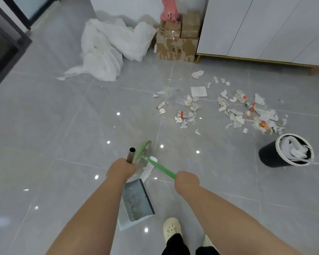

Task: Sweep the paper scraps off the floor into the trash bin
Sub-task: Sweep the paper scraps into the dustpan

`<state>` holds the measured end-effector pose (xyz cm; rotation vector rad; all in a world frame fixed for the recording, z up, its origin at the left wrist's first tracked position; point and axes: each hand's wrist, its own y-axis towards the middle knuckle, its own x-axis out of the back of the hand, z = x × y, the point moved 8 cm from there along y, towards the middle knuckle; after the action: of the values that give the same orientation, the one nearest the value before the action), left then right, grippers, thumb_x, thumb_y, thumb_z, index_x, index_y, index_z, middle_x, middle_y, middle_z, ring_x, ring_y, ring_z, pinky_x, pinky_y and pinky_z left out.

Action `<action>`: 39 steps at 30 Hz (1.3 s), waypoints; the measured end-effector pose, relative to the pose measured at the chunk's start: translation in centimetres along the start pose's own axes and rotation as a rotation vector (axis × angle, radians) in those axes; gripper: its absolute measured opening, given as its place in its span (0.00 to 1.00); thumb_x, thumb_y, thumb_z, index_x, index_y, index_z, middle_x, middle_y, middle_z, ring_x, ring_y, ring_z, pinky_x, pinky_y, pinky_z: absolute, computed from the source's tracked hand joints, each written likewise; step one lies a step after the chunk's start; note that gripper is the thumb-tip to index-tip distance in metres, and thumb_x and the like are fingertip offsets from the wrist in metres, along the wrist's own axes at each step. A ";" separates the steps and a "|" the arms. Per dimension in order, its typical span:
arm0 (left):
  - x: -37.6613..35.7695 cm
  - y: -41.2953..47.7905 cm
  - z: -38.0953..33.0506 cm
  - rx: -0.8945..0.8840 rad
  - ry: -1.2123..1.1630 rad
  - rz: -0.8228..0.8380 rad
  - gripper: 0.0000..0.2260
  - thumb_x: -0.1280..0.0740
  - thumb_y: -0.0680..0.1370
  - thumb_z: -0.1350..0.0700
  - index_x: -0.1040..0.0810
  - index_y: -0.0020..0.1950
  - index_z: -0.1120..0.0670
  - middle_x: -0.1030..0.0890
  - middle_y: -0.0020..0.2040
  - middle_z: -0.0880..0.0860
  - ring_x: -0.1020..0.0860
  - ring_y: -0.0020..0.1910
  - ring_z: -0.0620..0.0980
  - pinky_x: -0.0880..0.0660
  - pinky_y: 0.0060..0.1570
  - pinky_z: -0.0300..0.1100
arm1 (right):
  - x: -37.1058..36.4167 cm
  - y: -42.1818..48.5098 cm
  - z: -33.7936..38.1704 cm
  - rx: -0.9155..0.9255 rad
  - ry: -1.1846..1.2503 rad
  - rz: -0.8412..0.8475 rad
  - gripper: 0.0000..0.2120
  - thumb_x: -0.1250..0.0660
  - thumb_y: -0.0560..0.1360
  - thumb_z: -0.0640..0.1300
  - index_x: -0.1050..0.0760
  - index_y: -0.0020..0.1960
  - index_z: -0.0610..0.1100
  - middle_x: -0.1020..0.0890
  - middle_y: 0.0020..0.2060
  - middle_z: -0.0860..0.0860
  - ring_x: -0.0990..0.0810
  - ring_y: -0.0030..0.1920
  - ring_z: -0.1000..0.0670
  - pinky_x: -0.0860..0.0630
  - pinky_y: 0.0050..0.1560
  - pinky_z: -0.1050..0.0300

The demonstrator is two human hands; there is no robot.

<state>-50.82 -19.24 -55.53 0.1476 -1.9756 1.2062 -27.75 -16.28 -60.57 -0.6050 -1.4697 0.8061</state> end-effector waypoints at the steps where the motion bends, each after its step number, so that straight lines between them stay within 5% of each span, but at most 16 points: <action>1: 0.0 0.5 -0.1 -0.008 0.005 -0.009 0.11 0.41 0.76 0.55 0.23 0.51 0.60 0.24 0.38 0.54 0.24 0.40 0.55 0.23 0.47 0.46 | -0.3 0.7 0.0 -0.003 -0.060 0.009 0.15 0.40 0.78 0.39 0.27 0.64 0.44 0.22 0.59 0.49 0.22 0.60 0.47 0.26 0.57 0.55; 15: 2.1 6.6 -4.8 -0.073 -0.205 -0.208 0.11 0.41 0.76 0.59 0.31 0.33 0.56 0.25 0.34 0.55 0.26 0.35 0.54 0.34 0.30 0.39 | 10.0 6.5 -6.8 -0.098 -0.438 -0.241 0.16 0.41 0.76 0.36 0.24 0.61 0.46 0.21 0.56 0.51 0.21 0.57 0.47 0.24 0.53 0.55; 21: 0.2 7.8 -9.4 -0.099 -0.349 -0.178 0.11 0.42 0.76 0.59 0.31 0.33 0.58 0.28 0.33 0.54 0.31 0.31 0.51 0.36 0.30 0.39 | 13.7 5.9 -12.4 -0.218 -0.345 -0.317 0.13 0.40 0.76 0.36 0.25 0.58 0.45 0.20 0.52 0.51 0.20 0.52 0.50 0.29 0.43 0.60; 29: 2.1 8.8 -14.6 -0.102 -0.618 -0.329 0.12 0.43 0.76 0.58 0.23 0.40 0.62 0.27 0.33 0.55 0.28 0.35 0.55 0.31 0.37 0.43 | 18.0 7.0 -15.7 -0.271 -0.161 -0.356 0.11 0.42 0.77 0.38 0.25 0.57 0.45 0.20 0.45 0.51 0.20 0.48 0.48 0.28 0.42 0.59; 39: 10.7 14.8 -9.4 -0.070 -0.614 -0.419 0.12 0.44 0.77 0.56 0.28 0.37 0.58 0.29 0.31 0.54 0.32 0.32 0.52 0.34 0.34 0.43 | 21.5 12.1 -5.2 -0.201 0.132 -0.298 0.11 0.41 0.76 0.39 0.26 0.57 0.42 0.21 0.48 0.47 0.20 0.52 0.45 0.26 0.47 0.56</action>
<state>-59.69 -0.67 -56.44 0.9412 -2.3331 0.8719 -25.34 8.54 -56.92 -0.5599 -1.4846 0.3832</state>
